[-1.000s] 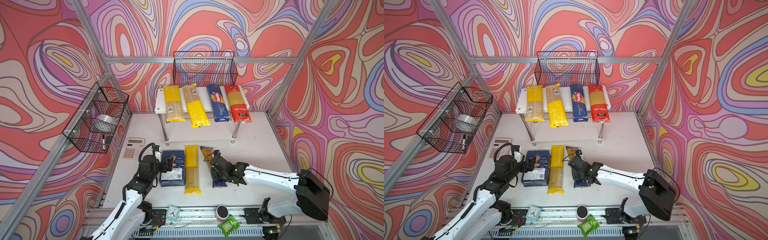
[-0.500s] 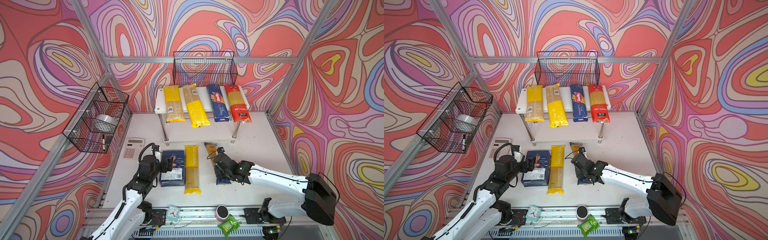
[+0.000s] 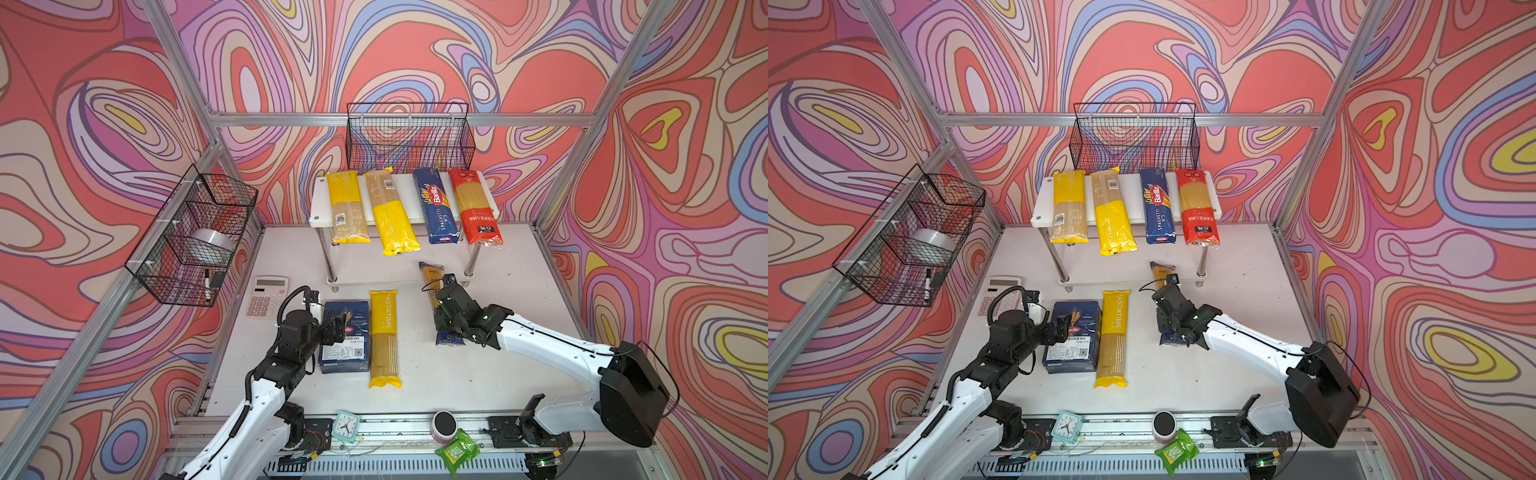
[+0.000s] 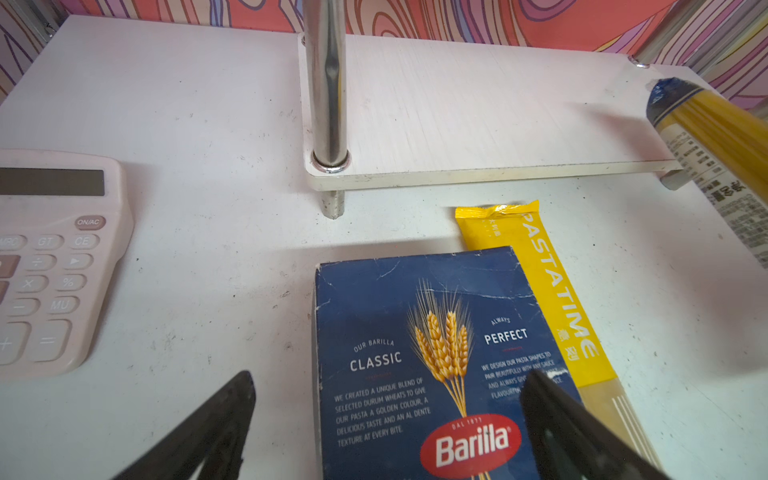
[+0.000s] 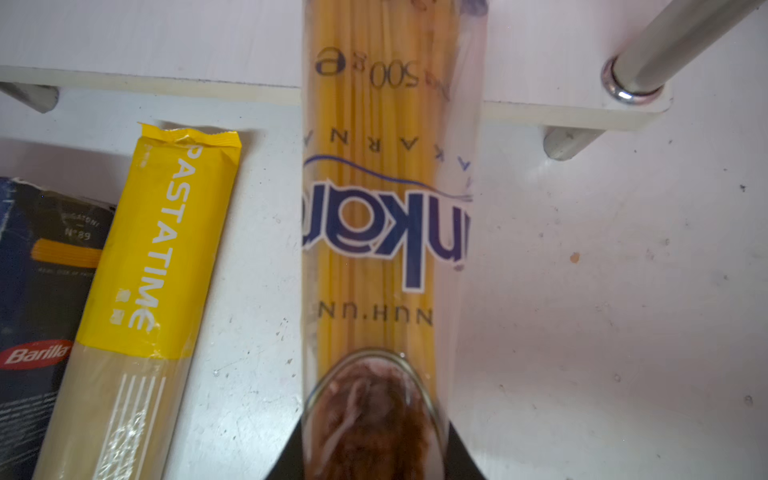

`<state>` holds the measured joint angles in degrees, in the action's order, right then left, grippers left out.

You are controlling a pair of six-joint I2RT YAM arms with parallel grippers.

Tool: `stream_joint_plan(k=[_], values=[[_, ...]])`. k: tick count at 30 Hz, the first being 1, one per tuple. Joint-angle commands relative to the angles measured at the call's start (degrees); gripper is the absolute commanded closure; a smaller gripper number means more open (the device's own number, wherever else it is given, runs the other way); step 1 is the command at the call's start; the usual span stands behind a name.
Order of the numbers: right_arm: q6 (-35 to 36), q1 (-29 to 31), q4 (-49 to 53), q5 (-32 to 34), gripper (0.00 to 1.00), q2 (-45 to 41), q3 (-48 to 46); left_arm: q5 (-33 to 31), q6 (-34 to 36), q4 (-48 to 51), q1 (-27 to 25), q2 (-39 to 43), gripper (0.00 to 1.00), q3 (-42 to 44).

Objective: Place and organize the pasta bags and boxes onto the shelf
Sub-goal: 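Carry the Ankara bag toward the shelf front edge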

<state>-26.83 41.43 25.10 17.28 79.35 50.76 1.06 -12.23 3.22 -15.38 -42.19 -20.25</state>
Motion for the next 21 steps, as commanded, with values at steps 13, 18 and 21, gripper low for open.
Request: stream_joint_plan(k=[13, 18, 21], values=[[7.3, -8.6, -11.7, 2.1, 1.00, 7.5, 9.0, 0.0, 0.2, -0.1, 0.2, 0.3, 0.00, -1.0], [9.1, -11.1, -12.5, 1.7, 1.00, 11.4, 12.2, 0.2, 0.2, -0.1, 0.2, 0.3, 0.00, -1.0], [9.7, -12.5, -12.1, 1.6, 1.00, 13.2, 14.1, 0.1, 0.2, -0.1, 0.2, 0.3, 0.00, -1.0]])
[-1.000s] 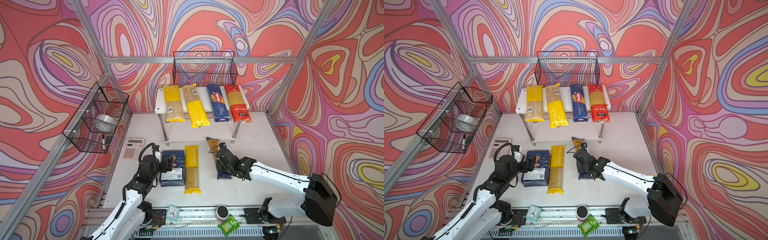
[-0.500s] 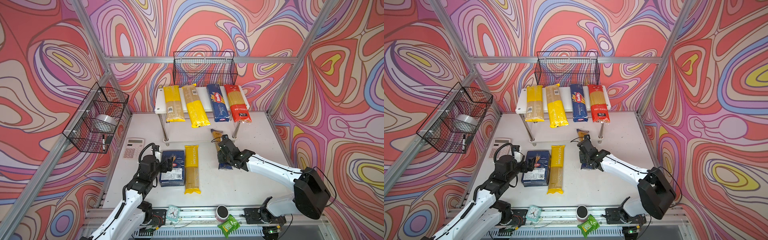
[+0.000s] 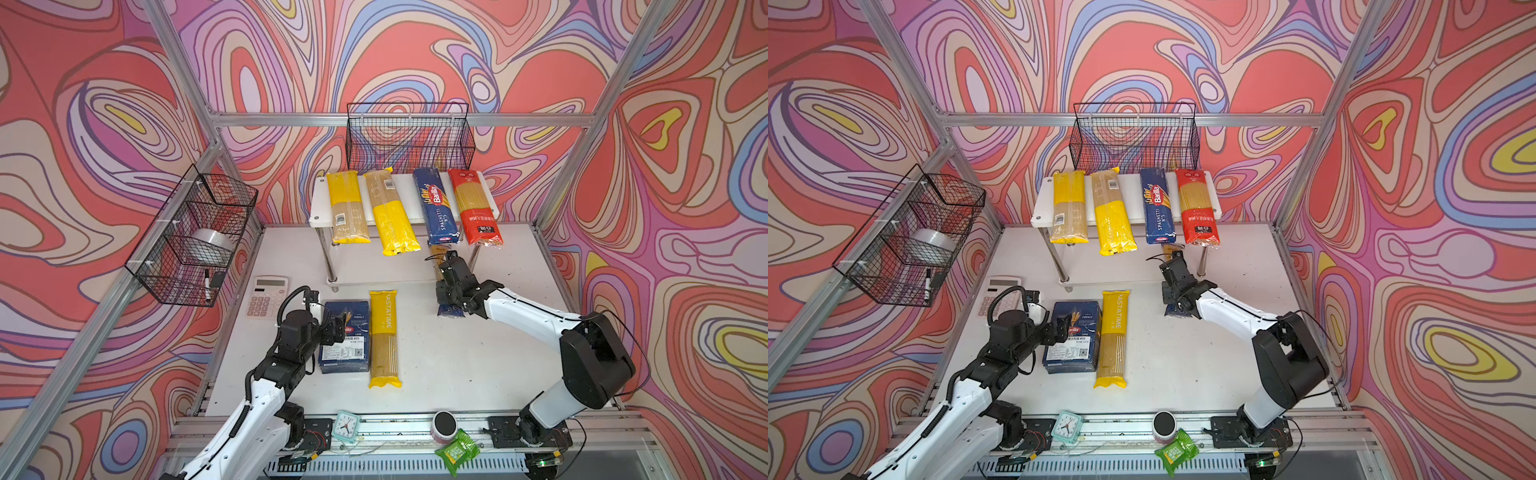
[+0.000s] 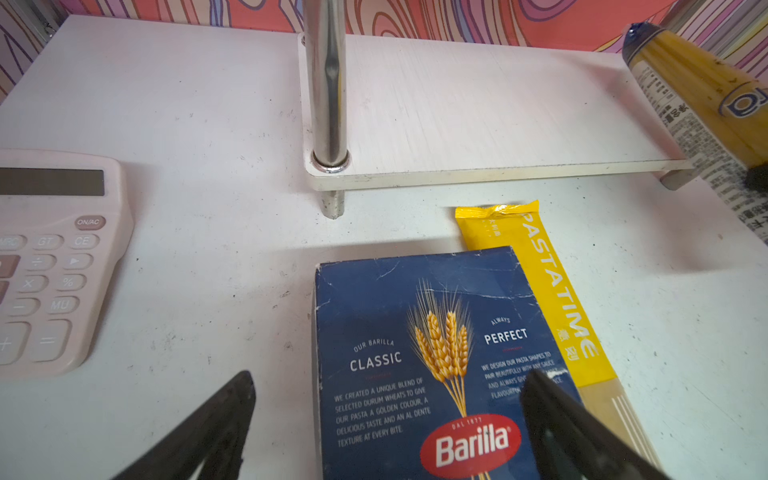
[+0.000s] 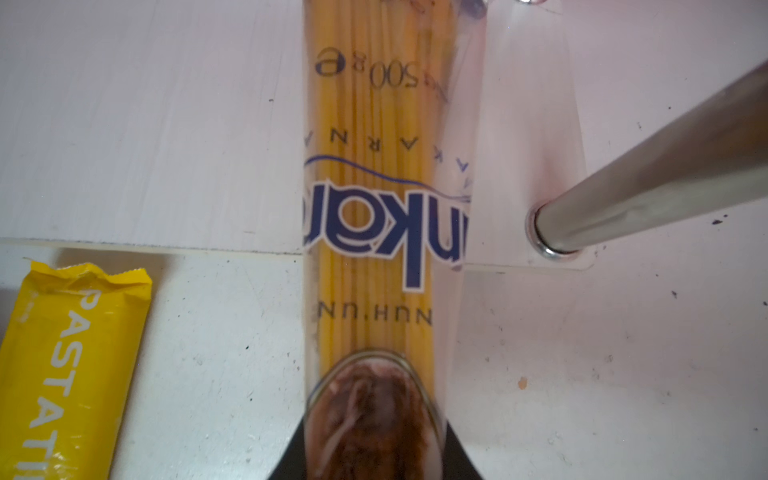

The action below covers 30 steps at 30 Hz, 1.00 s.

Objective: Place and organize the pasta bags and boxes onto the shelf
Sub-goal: 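Carry the Ankara bag toward the shelf front edge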

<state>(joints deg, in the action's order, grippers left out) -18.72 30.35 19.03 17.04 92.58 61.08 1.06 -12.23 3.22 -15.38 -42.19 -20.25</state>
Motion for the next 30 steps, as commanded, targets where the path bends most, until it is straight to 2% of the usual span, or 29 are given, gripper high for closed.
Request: stream_joint_plan(k=[1, 25, 26, 28, 30], values=[[1.7, -1.9, -6.2, 1.3, 1.00, 0.3, 4.1, 0.1, 0.2, -0.1, 0.2, 0.3, 0.00, -1.0], [4.1, -7.9, -3.5, 2.3, 1.00, 10.5, 13.9, 0.1, 0.2, -0.1, 0.2, 0.3, 0.00, -0.9], [4.1, -8.1, -3.5, 2.2, 0.97, 11.0, 14.2, 0.1, 0.2, -0.1, 0.2, 0.3, 0.00, -1.0], [4.0, -8.2, -3.2, 2.0, 0.86, 11.5, 14.7, 0.2, 0.2, -0.1, 0.2, 0.3, 0.00, -1.0], [3.8, -8.3, -2.5, 1.4, 0.65, 11.8, 15.2, 0.1, 0.2, -0.1, 0.2, 0.3, 0.00, -1.0]])
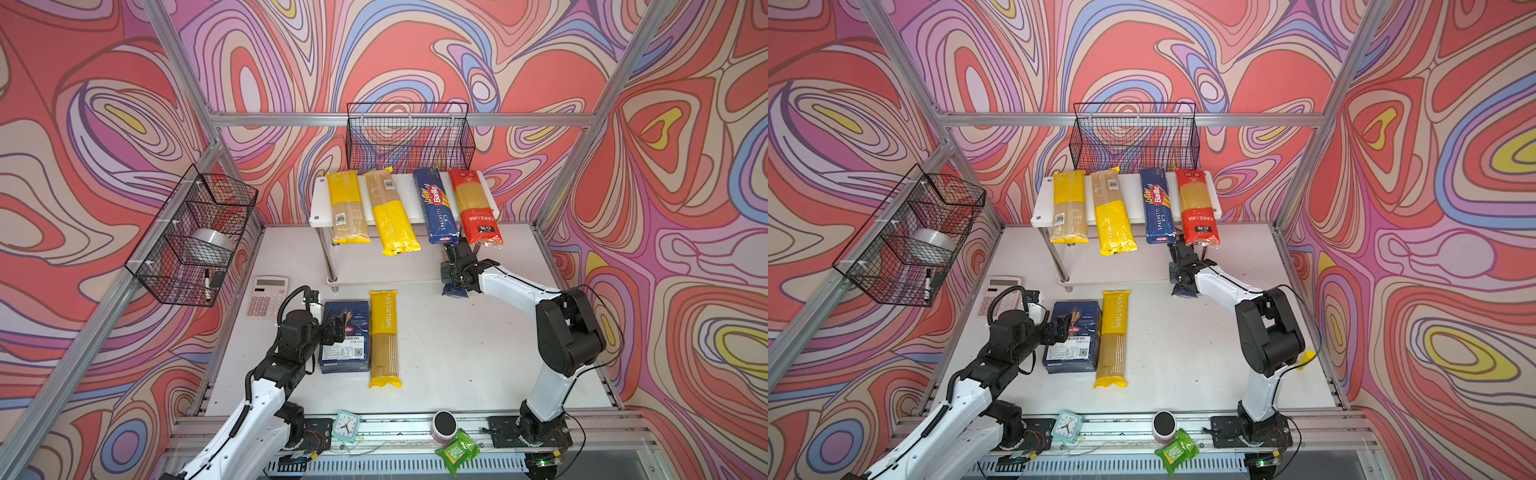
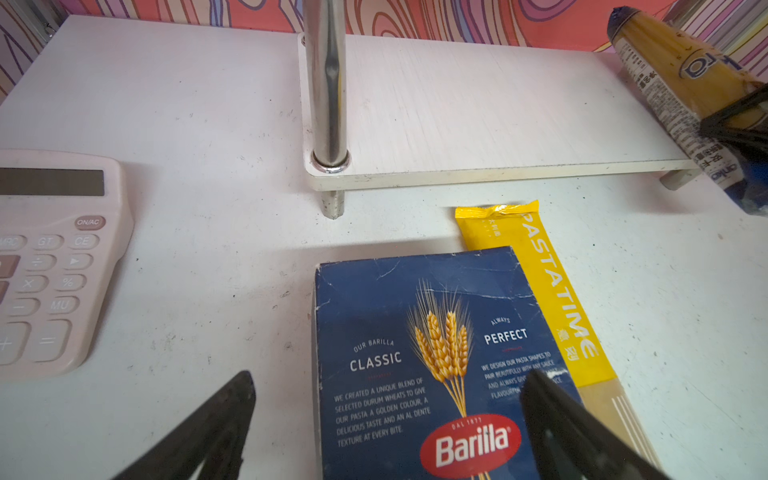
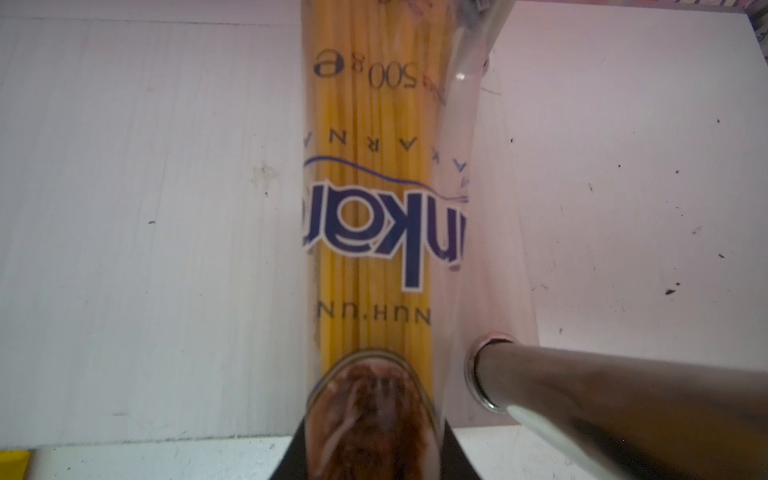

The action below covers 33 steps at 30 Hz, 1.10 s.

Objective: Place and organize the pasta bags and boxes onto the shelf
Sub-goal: 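Carry the Ankara bag toward the shelf front edge, then lower the Ankara bag against the shelf front and open the right gripper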

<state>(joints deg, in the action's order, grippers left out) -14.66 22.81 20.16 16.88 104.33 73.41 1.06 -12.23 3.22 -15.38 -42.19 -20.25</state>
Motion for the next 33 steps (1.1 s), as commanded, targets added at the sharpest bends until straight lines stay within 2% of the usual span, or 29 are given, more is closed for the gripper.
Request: stream_joint_plan(k=[1, 6, 11, 20, 25, 33], values=[[-0.3, -0.8, -3.1, 1.3, 0.58, 0.0, 3.0, 0.1, 0.2, -0.1, 0.2, 0.3, 0.00, -0.9], [-1.1, -0.8, -1.8, 0.9, 0.41, -2.2, 1.5, 0.1, 0.2, -0.1, 0.2, 0.3, 0.00, -1.0], [-3.6, -0.7, 1.0, -4.3, 0.33, -7.1, -2.6, 0.1, 0.1, -0.1, 0.2, 0.3, 0.00, -1.0], [-9.4, 0.2, 1.6, -10.8, 0.31, -20.0, -16.8, 0.0, 0.1, -0.1, 0.2, 0.2, 0.00, -1.0], [-12.4, 1.7, -2.1, -15.9, 0.33, -26.3, -24.9, 0.0, 0.1, -0.1, 0.2, 0.3, 0.00, -1.0], [-13.2, 1.9, -10.0, -22.9, 0.34, -26.9, -31.1, 0.8, -1.1, 0.6, 0.2, 1.2, 0.00, -0.8]])
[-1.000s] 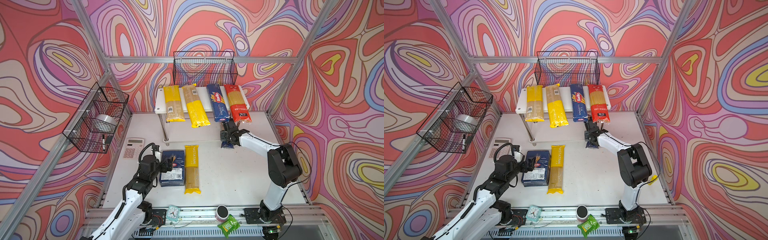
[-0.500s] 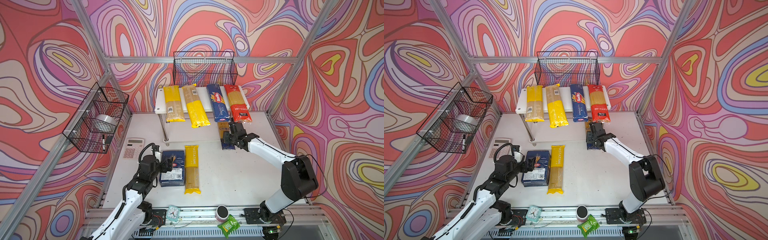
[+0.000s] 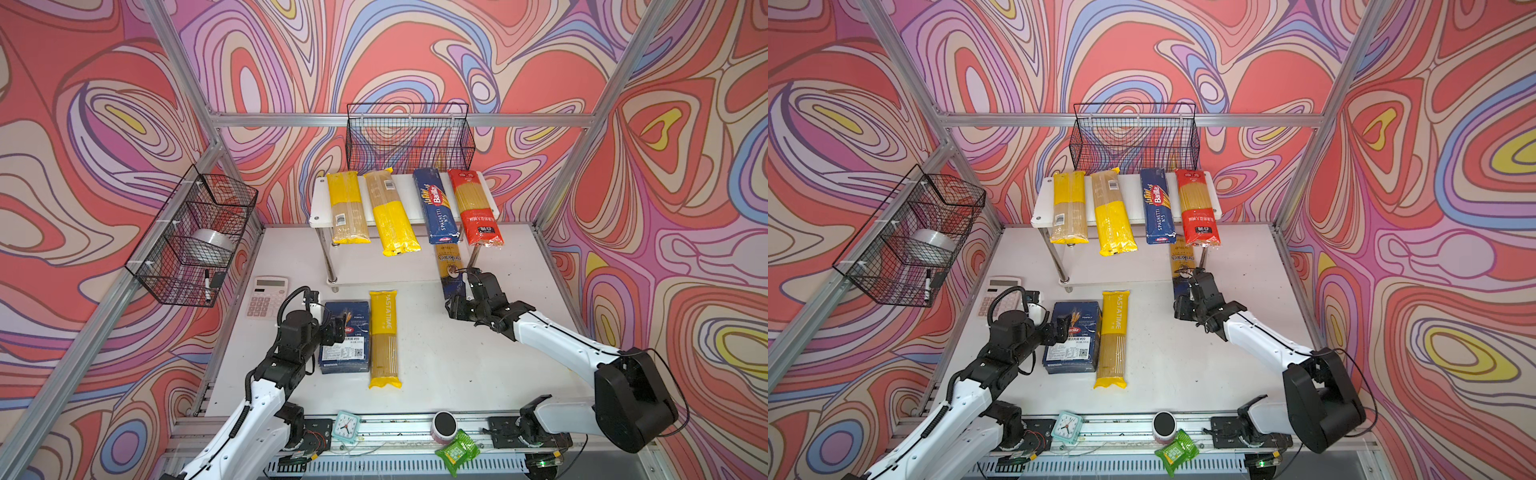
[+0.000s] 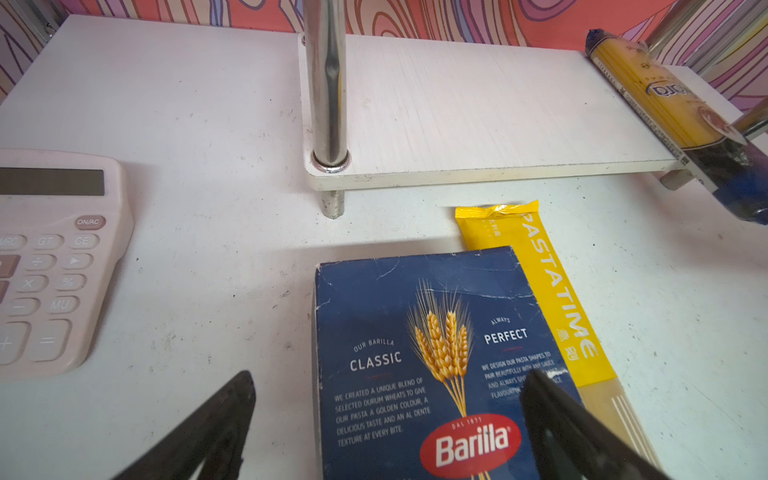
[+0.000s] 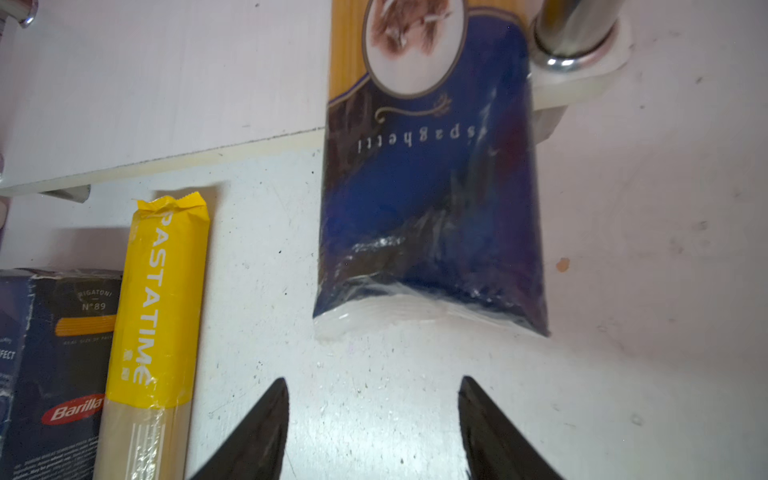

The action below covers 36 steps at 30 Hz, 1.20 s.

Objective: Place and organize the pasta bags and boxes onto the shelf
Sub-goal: 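Lower the Ankara bag against the shelf front and open the right gripper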

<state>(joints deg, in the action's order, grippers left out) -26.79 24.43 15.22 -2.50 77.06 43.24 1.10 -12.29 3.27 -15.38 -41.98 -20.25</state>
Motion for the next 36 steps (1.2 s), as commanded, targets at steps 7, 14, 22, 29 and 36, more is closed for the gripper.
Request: stream_joint_plan(k=[7, 14, 22, 29, 36], values=[[-1.8, 0.3, -11.5, -6.5, 0.35, 6.4, 0.2, 9.8, -9.0, -7.1, 0.2, 1.5, 0.00, 5.3], [-1.6, 0.2, -14.9, -5.1, 0.35, 10.2, 1.8, 5.8, -7.4, -7.6, 0.2, 7.0, 0.00, 8.4], [-0.6, 0.2, -15.6, -2.5, 0.35, 15.2, 6.1, 2.7, -9.0, -10.8, 0.2, 7.1, 0.00, 10.9], [0.0, 0.2, -14.8, -1.5, 0.35, 17.8, 9.8, -0.4, -10.9, -15.2, 0.2, 3.3, 0.00, 12.8], [0.2, 0.1, -13.6, -2.0, 0.34, 17.4, 8.9, 0.3, -10.8, -17.6, 0.2, 2.8, 0.00, 13.9]])
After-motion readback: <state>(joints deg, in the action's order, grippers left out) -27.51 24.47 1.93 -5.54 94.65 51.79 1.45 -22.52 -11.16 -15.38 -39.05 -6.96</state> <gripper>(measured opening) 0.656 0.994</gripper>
